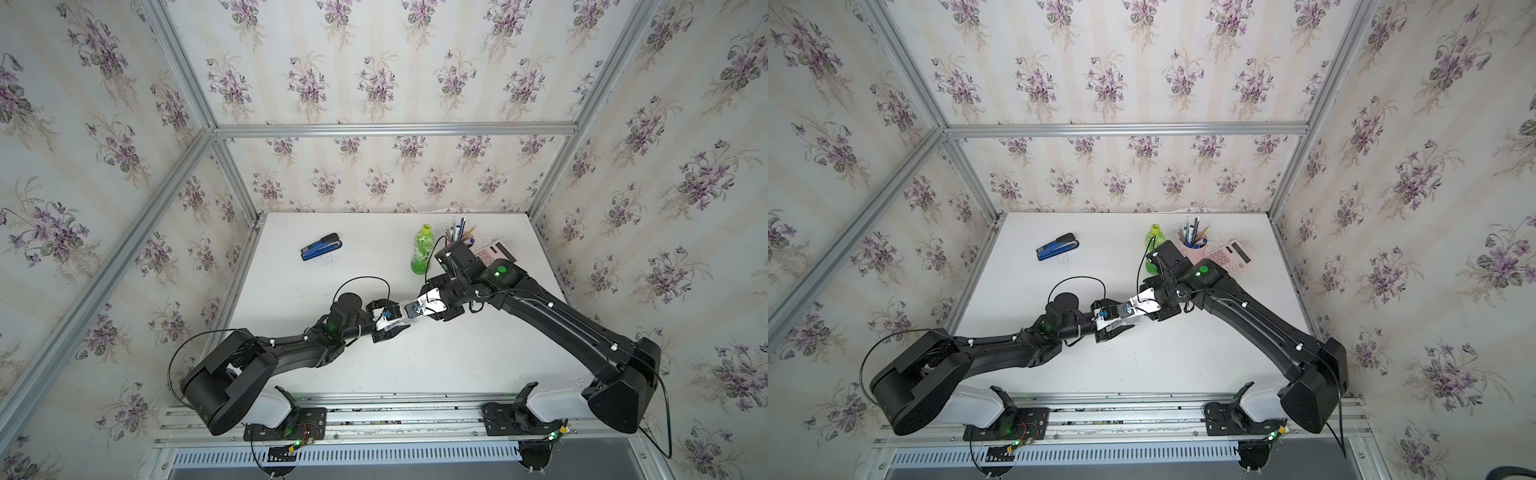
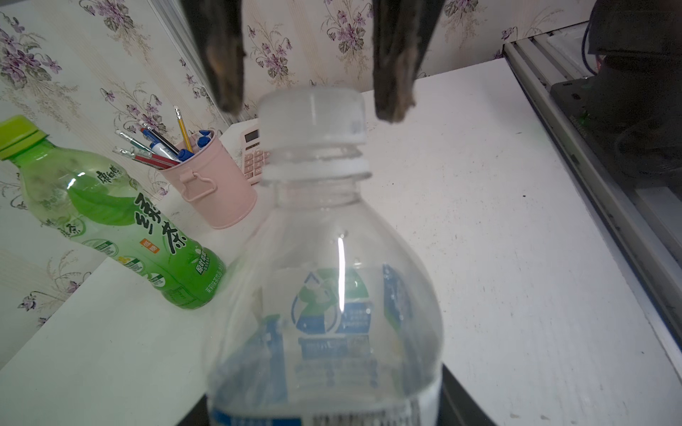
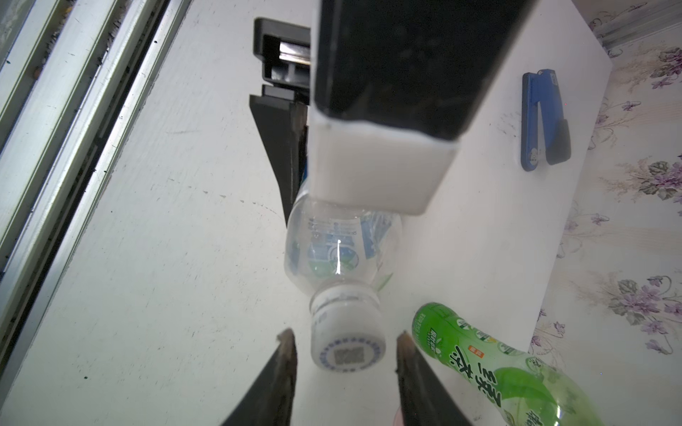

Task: Screw on the bottle caps
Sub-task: Screw the bottle cap onto the plastic bottle.

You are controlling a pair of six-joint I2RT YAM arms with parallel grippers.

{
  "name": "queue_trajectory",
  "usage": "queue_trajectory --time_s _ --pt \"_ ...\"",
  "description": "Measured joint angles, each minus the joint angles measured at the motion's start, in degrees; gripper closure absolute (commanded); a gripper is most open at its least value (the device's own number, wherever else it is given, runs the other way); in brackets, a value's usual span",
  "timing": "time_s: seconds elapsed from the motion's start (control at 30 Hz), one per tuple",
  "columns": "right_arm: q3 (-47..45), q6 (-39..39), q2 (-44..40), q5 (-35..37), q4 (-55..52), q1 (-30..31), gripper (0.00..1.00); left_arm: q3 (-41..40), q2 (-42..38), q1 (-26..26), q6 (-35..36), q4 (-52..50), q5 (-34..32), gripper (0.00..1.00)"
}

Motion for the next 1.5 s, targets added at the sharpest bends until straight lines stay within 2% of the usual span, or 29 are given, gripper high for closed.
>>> queue_trajectory --time_s 0.13,0.3,0.43,0.53,0.67,0.77,0.8,0.83,0.9,1.07,1.13,1.2,1.3,1.43,1.47,1.5 --pt "-1.0 0.0 0.0 0.9 1.3 0.1 0.61 0.0 -0.1 0.0 -0.2 -0.3 0.4 0.4" --pt "-2.6 0.6 -0.4 0.9 3.2 0.1 0.75 0.0 -0.1 0.0 -0.4 -0.5 0.7 0.4" --pt "-0.9 3.8 1.0 0.5 1.9 0.1 0.8 -0.2 0.0 0.0 -0.7 0.1 0.0 0.41" --pt "1.9 11.2 3.7 0.0 -0.6 0.0 0.81 -1.0 0.0 -0.8 -0.8 1.2 -2.7 0.41" --pt "3.7 27.3 5.6 -2.0 -2.7 -0.2 0.8 -2.3 0.4 -3.6 0.5 3.9 -10.2 0.41" --pt "2.0 42.0 5.6 -4.4 -1.1 -0.5 0.73 -3.8 2.0 -6.1 2.4 8.1 -17.0 0.42" --pt "1.1 47.5 5.4 -5.4 -0.1 -0.9 0.65 -4.2 2.6 -7.0 3.5 9.8 -20.0 0.42" --pt "0.2 53.1 5.3 -6.6 1.0 -1.6 0.63 -4.4 3.3 -7.8 4.3 11.1 -22.6 0.42" --pt "-2.1 65.1 5.4 -11.8 4.5 -3.5 0.63 -4.5 4.9 -10.2 7.5 13.2 -28.0 0.42" --pt "-10.8 92.7 3.3 -26.0 19.4 -5.3 0.62 -4.0 8.9 -15.3 15.2 18.9 -34.3 0.42" --pt "-16.5 104.1 -0.1 -28.6 26.4 -6.5 0.61 -4.1 9.8 -15.9 16.7 20.0 -36.0 0.43" --pt "-21.1 114.8 -4.1 -29.7 30.8 -8.0 0.56 -3.8 10.0 -15.9 17.3 20.4 -38.0 0.43" --pt "-19.0 118.0 -7.8 -27.1 28.7 -10.4 0.43 -2.5 9.2 -15.8 16.9 20.7 -40.0 0.43" --pt "-8.8 106.8 -10.8 -13.8 22.9 -11.4 0.31 -1.4 4.9 -13.2 13.0 16.7 -37.5 0.42" --pt "-7.5 103.1 -12.0 -10.6 21.9 -11.4 0.04 -1.0 3.3 -11.9 11.4 14.6 -36.8 0.42" --pt "-7.2 100.4 -13.3 -8.3 21.4 -11.4 0.0 -0.6 1.9 -10.6 9.9 12.5 -35.6 0.42"
